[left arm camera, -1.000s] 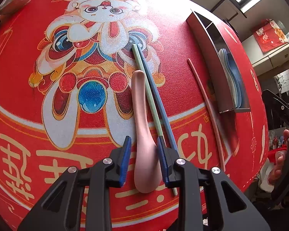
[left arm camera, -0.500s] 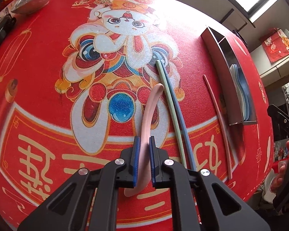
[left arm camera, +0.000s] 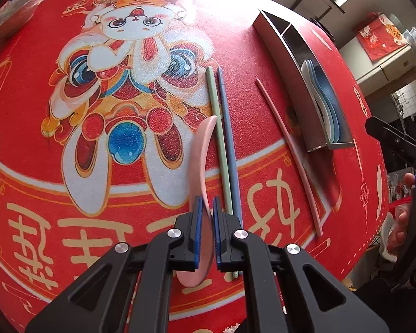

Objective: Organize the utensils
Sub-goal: 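Lower the right tool onto the pink chopstick and close while the left tool holds the pink spoon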

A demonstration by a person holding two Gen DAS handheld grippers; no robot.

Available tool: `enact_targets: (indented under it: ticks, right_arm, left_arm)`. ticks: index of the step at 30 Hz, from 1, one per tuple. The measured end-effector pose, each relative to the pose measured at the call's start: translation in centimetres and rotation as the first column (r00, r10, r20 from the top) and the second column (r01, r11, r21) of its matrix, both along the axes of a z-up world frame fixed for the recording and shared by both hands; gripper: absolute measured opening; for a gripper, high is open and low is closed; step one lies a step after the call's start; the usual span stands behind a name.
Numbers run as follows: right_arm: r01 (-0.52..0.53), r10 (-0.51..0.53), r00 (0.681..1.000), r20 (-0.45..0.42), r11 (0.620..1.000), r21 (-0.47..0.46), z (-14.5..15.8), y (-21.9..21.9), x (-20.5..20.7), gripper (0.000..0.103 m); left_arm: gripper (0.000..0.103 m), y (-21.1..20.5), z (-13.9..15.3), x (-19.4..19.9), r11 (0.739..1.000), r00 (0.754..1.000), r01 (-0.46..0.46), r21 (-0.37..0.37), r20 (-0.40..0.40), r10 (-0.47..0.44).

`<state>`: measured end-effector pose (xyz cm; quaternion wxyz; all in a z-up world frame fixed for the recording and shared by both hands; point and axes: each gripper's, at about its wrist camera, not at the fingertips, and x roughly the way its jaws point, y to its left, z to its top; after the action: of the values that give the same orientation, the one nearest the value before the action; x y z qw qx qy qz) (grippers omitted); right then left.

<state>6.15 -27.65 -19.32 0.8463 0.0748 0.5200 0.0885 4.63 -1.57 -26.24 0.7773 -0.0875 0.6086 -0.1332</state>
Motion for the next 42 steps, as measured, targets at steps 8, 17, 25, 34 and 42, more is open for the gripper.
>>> enact_targets:
  ticks: [8,17,25,34,42]
  right_arm:
    - [-0.004,0.004,1.0,-0.005,1.0,0.014,0.0,-0.3,-0.3,0.088]
    - [-0.011,0.011,1.0,-0.01,1.0,0.012,0.1,0.0,-0.7,0.088]
    - [-0.011,0.012,1.0,-0.014,1.0,0.009,0.2,0.0,-0.9,0.088]
    - [-0.018,0.018,0.999,-0.037,1.0,0.013,-0.1,0.0,-1.2,0.088]
    - [-0.007,0.009,0.998,-0.064,1.0,0.028,-0.3,-0.1,-1.3,0.088]
  left_arm:
    - [0.014,-0.1,-0.1,-0.1,1.0,1.0,0.004,0.029,0.004,-0.004]
    - [0.018,-0.2,0.1,0.6,0.999,1.0,-0.016,0.031,0.023,0.015]
    - [0.021,0.9,0.3,1.1,0.998,0.998,-0.048,-0.038,0.029,0.049]
    - [0.021,1.3,-1.3,2.2,0.992,0.998,-0.056,-0.109,0.002,0.056]
    - [0.013,0.9,-1.5,3.1,0.993,0.999,-0.037,-0.108,0.006,0.038]
